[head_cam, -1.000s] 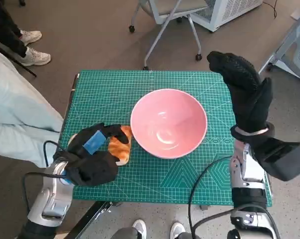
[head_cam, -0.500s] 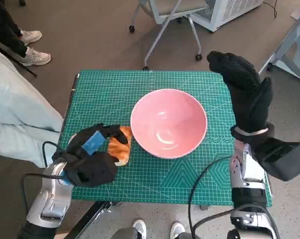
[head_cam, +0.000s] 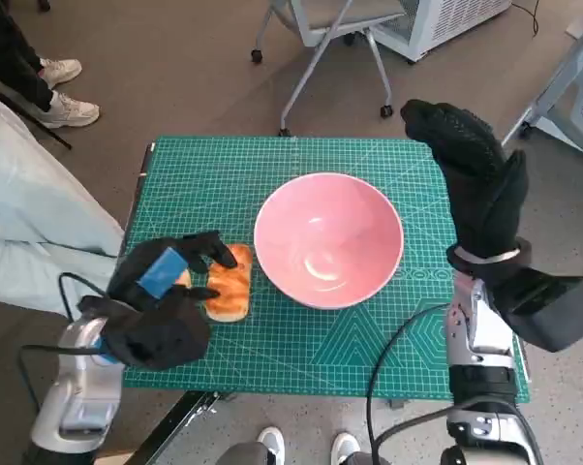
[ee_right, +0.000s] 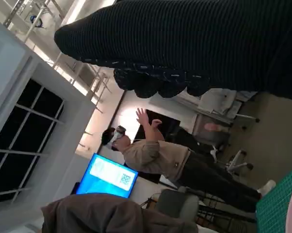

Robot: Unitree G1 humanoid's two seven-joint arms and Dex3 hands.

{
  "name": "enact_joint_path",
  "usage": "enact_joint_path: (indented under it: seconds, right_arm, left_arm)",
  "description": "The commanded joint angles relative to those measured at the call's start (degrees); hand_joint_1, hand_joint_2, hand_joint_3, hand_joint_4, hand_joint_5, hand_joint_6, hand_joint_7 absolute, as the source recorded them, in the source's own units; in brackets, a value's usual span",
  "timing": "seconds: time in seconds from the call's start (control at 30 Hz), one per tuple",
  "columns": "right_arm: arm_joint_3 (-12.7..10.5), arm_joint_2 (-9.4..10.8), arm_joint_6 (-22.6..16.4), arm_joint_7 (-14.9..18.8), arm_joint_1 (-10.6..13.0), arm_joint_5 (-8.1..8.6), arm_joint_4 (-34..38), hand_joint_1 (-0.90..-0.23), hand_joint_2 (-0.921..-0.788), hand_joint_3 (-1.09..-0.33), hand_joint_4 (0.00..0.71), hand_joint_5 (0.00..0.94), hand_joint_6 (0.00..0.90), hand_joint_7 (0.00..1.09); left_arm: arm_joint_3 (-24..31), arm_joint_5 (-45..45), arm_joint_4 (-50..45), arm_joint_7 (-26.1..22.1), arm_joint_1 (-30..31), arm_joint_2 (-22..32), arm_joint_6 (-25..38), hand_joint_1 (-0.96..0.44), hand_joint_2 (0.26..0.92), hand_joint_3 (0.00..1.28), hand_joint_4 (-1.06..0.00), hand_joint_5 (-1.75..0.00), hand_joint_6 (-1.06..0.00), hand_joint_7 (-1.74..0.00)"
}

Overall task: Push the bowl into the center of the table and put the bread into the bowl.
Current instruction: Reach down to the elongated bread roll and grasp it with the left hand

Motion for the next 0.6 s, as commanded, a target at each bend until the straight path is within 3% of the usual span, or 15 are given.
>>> enact_joint_path:
  seconds: [0.03,0.6]
  right_arm:
    - [0.0,0.2,0.7,0.3,1.1,-0.14,0.5,-0.63,-0.921,-0.766,0.178,0.0,0.001,0.61]
    - [0.1,0.4,0.8,0.3,1.0,-0.27,0.6,-0.625,-0.921,-0.769,0.175,0.0,-0.001,0.61]
  left_arm:
    - [2.3,-1.5,-4.1,1.6,1.5,-1.1,-1.8,0.0,0.896,0.01,-0.85,-1.03,-0.71,-1.03]
    - [4.8,-2.1,-7.5,2.4,0.4,-1.3,-3.9,0.0,0.88,0.0,-0.9,-0.98,-0.75,-0.98]
